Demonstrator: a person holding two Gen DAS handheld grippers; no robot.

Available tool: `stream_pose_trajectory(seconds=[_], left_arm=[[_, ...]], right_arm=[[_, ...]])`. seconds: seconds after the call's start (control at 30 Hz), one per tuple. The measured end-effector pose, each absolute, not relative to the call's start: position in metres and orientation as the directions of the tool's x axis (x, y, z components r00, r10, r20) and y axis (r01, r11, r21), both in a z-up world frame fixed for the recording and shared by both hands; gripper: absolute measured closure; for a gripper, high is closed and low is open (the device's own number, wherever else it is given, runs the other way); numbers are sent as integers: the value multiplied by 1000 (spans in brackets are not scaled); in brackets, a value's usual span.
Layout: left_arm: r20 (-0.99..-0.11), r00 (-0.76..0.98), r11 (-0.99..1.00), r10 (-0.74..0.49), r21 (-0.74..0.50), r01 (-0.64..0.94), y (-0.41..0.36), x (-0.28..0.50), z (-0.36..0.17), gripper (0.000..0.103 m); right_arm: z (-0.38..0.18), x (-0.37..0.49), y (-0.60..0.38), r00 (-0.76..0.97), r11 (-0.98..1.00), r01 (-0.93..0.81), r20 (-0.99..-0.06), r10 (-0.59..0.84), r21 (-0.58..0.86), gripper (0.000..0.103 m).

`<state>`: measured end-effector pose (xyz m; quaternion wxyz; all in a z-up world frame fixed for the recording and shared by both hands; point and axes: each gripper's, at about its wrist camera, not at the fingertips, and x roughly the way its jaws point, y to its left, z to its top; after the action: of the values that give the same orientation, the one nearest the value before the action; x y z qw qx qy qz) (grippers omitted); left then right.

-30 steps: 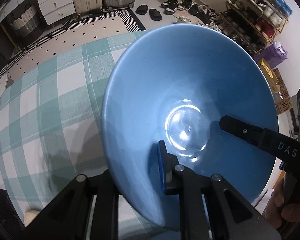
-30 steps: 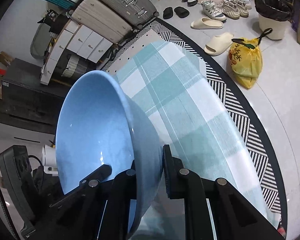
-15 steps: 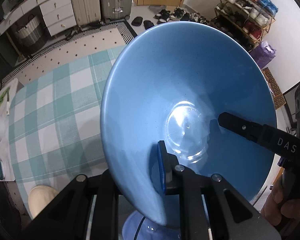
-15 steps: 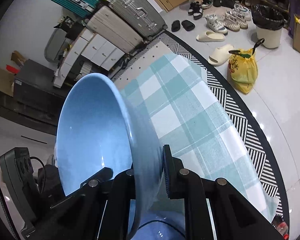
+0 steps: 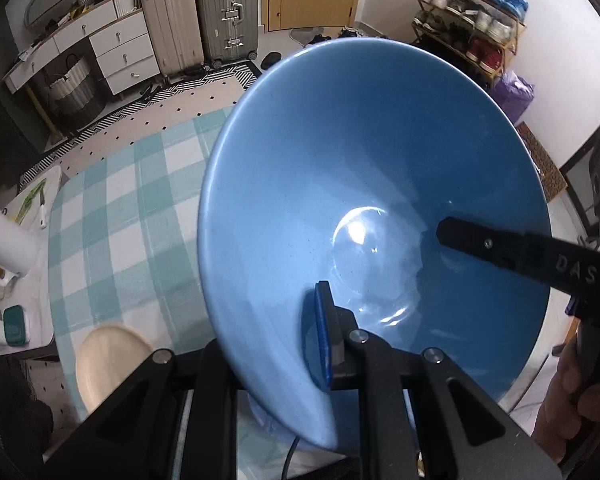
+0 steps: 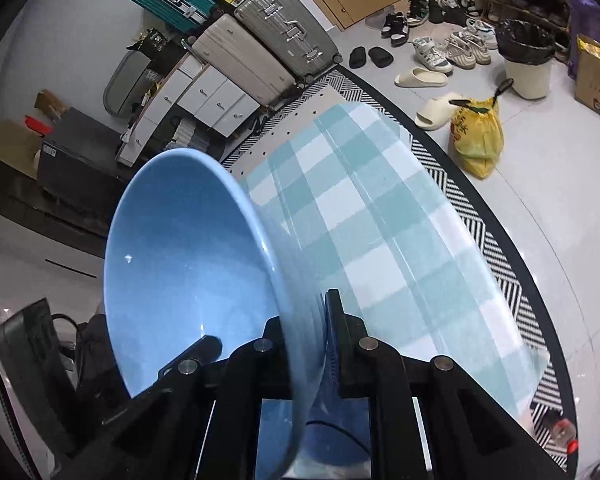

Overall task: Organize plates and bowls
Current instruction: 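Carry the held blue bowl with both tools over the stacked blue bowls, then lower the held bowl into the stacked blue bowls and open both tools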

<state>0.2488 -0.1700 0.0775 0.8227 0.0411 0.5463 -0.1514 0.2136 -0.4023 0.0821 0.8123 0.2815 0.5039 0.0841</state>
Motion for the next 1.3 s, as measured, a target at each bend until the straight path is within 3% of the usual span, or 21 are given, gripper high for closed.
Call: stream_pose_trajectory(seconds=[0.27,0.5,0.93,1.3], left_arm=[[-914,333,945,-231,-130,300,-150,192,71,88],[-920,286,944,-269,-192,270,-130,160,29,87],[-933,331,963,-140,-49,267,-139,151,-43,82],[-889,455,928,42,203,312,-164,135,-52,82]], right_arm=[[72,156,-380,456,841,110,-779,430,529,91],[27,134,-360,419,855,95,-800,430,510,91],[-43,145,-355,399,871,125,-828,394,475,91],[-67,138,-357,424,888,115,-830,362,446,91]])
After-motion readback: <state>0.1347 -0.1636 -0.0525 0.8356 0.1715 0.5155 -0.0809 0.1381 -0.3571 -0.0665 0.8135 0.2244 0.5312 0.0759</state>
